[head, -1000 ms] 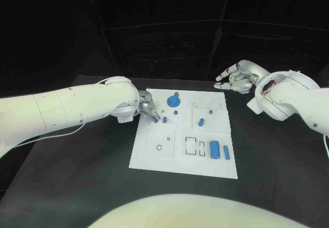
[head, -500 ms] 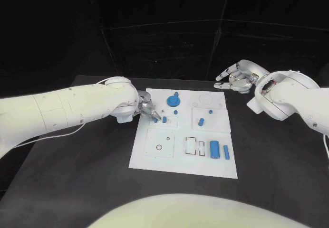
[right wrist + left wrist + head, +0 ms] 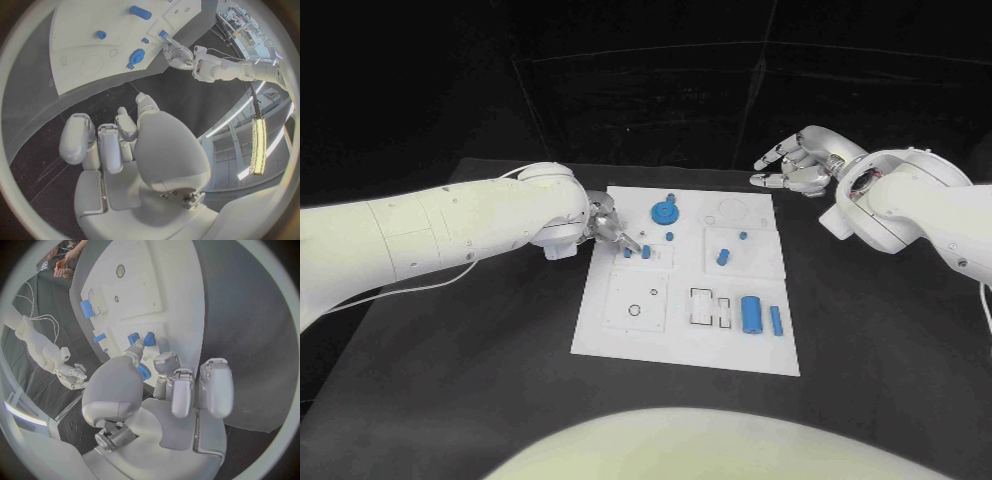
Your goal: Assemble the parts on the task board
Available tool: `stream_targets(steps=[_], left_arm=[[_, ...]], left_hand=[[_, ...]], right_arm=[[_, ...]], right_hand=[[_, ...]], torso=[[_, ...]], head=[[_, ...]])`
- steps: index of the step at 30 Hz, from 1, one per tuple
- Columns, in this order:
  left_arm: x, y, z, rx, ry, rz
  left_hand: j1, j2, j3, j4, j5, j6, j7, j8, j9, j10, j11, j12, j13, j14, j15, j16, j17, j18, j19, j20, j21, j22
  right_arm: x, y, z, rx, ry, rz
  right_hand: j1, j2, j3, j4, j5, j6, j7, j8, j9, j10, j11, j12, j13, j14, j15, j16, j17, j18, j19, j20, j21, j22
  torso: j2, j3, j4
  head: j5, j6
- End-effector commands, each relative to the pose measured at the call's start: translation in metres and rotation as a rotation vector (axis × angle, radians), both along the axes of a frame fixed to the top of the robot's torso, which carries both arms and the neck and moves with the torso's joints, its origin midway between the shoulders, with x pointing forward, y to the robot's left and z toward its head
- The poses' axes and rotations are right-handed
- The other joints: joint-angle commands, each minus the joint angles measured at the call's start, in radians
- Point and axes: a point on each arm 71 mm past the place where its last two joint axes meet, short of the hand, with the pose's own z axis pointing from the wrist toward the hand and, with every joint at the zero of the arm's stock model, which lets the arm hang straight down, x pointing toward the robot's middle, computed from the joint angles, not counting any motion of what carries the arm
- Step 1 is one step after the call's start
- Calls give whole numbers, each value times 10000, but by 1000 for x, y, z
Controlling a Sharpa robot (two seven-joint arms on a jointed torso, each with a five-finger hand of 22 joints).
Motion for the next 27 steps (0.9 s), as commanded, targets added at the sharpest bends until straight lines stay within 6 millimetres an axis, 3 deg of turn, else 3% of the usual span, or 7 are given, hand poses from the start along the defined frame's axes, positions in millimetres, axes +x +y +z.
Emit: stream_targets(steps=[1, 9, 13, 15, 22, 25, 27], left_arm=[[2, 1, 4, -383, -588, 281], [5, 3, 11, -2279, -1388, 620], [8, 5, 17, -3353, -2029, 776], [10, 5, 20, -3953, -2321, 787], [12, -1, 23, -4737, -2558, 410], [13, -9, 25, -4669, -2942, -181], [14, -15, 28, -4535, -3403, -773]], left_hand=[[-1, 119, -135, 34, -59, 67, -30, -23, -6, 75, -10, 22, -9, 1038, -48, 31, 2634, -109, 398, -73, 20, 849], [-5, 258, -847, 392, -62, -96, 35, -83, -32, -292, 45, -555, -614, 1038, -9, 31, 2634, 40, 144, -46, -560, 223], [334, 283, -1222, 430, -55, -540, 206, -281, -105, -1151, 191, -1840, -1927, 1012, 77, -26, 2555, 262, -263, 20, -1521, -787], [648, 352, -1388, 388, -48, -1024, 429, -555, -239, -1932, 389, -2731, -2744, 714, 242, -648, 1759, 493, -780, 138, -2681, -1958], [1750, 513, -1799, 72, -43, -1831, 957, -1185, -824, -3213, 884, -3609, -3458, -369, 691, -2708, -509, 1128, -2249, 574, -6292, -5362], [2815, 804, -1410, -435, -19, -1908, 1009, -1341, -1054, -3662, 968, -3997, -3813, -805, 754, -3394, -1225, 1280, -2646, 661, -7321, -6278], [3401, 894, -1088, -744, -37, -1942, 1088, -1505, -1262, -4013, 1031, -4433, -4195, -1251, 839, -3974, -1816, 1275, -2820, 713, -7600, -6448]], right_arm=[[0, 1, 1, 31, -40, 86], [0, 0, 1, 44, -36, 81], [1, -1, 1, 47, -33, 57], [1, -1, 1, 47, -34, 44], [1, -2, 1, 43, -29, 22], [1, -1, 1, 43, -27, 27], [1, -1, 1, 43, -24, 34]], right_hand=[[17, 101, -43, 30, 39, -20, -32, 67, -13, -81, -5, 35, -11, 612, -80, -23, 806, 71, -35, 17, -37, -15], [8, 103, -51, 42, 43, -23, -32, 69, -14, -85, -4, 32, -16, 611, -80, -29, 799, 70, -33, 17, -36, -12], [8, 103, -51, 42, 43, -23, -32, 69, -14, -85, -4, 32, -16, 611, -80, -29, 799, 70, -33, 17, -36, -12], [8, 103, -51, 42, 43, -23, -32, 69, -14, -85, -4, 32, -16, 611, -80, -29, 799, 70, -33, 17, -36, -12], [8, 103, -51, 42, 43, -23, -32, 69, -14, -85, -4, 32, -16, 611, -80, -29, 799, 70, -33, 17, -36, -12], [8, 103, -51, 42, 43, -23, -32, 69, -14, -85, -4, 32, -16, 611, -80, -29, 799, 70, -33, 17, -36, -12], [8, 103, -51, 42, 43, -23, -32, 69, -14, -85, -4, 32, -16, 611, -80, -29, 799, 70, -33, 17, -36, -12]], torso=[[2, -4, 2], [-4, 5, 5], [2, 10, -7], [0, 10, -2], [6, 9, -7], [5, 4, -7], [10, 0, -11]], head=[[-13, 5], [-34, 31], [-43, 40], [-63, 48], [-96, 82], [-140, 111], [-164, 131]])
